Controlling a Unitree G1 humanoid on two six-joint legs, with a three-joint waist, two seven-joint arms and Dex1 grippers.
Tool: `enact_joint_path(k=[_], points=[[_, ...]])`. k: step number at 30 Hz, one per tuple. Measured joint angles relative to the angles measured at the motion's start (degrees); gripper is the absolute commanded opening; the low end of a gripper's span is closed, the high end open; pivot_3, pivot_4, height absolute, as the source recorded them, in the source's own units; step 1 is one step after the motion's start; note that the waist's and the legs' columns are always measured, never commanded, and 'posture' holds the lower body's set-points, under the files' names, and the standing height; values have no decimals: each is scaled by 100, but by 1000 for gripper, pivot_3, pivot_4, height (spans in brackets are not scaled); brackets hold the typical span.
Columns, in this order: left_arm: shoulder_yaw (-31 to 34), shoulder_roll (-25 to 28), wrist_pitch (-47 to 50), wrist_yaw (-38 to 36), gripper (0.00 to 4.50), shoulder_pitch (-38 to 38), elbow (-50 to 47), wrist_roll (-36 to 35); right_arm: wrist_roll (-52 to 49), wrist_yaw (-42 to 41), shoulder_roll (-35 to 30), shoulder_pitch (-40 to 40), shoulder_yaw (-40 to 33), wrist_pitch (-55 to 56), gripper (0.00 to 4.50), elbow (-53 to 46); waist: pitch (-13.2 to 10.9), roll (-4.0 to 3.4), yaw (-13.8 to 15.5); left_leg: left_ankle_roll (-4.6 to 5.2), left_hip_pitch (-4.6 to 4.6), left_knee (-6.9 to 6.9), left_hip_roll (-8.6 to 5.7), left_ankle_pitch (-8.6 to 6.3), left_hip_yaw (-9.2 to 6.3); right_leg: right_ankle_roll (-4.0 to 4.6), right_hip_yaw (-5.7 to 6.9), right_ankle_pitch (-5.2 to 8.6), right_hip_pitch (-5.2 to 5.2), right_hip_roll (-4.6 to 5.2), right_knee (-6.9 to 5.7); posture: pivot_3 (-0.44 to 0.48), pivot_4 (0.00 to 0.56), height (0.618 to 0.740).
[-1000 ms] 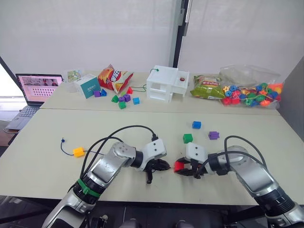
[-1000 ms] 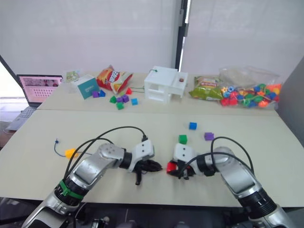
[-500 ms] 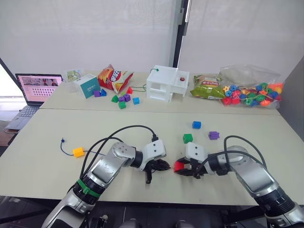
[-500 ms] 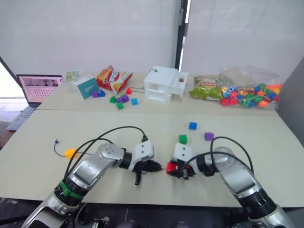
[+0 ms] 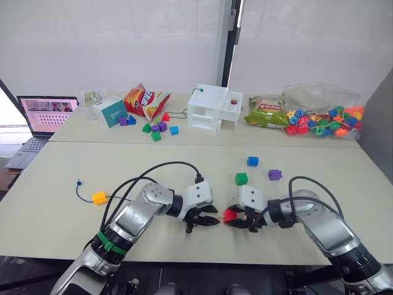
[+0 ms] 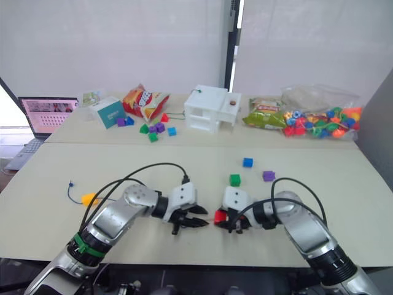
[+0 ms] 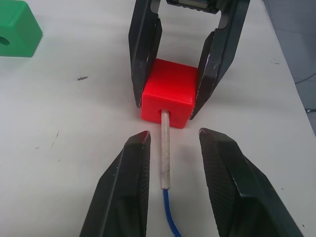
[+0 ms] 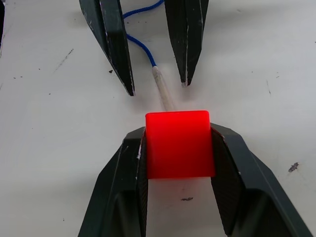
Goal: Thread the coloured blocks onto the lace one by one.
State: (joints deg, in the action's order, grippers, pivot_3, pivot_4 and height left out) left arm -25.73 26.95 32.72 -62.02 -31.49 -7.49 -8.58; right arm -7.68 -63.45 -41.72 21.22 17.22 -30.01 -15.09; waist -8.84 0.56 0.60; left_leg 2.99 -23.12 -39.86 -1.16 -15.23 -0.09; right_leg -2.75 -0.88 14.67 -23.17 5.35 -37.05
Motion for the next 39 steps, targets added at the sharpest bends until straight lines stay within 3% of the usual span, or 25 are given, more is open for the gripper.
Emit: enact_joint_path(k=[9,18,23,24,39], points=[[118,539,-85,-78,1677,290,-58,-58,-26,34,5,-21,-6,-6,1182,-12,0,0,-8,0,1,3,1,0,0,1,-1,0,-3,-1,0,0,150,740],[121,513,-430,-12,1677,354,139,-2,-39,85,4,-53,-15,-23,1182,-42,0,0,-2,0,1,2,1,0,0,1,0,0,-1,0,0,0,150,740],[114,385,-537,7,169,386,208,37,-40,123,3,-78,-25,-47,1182,-77,0,0,-2,0,2,2,1,0,1,1,0,0,1,0,0,0,150,740],[114,359,-544,6,34,402,208,37,-40,127,3,-79,-25,-52,1182,-85,0,0,-2,0,2,2,1,0,1,1,-1,0,0,0,0,0,150,740],[117,-196,-592,148,34,211,390,170,-43,171,-49,-187,-83,-178,1182,-261,0,1,25,1,-3,-3,-4,-1,1,0,2,0,2,5,1,0,150,740]])
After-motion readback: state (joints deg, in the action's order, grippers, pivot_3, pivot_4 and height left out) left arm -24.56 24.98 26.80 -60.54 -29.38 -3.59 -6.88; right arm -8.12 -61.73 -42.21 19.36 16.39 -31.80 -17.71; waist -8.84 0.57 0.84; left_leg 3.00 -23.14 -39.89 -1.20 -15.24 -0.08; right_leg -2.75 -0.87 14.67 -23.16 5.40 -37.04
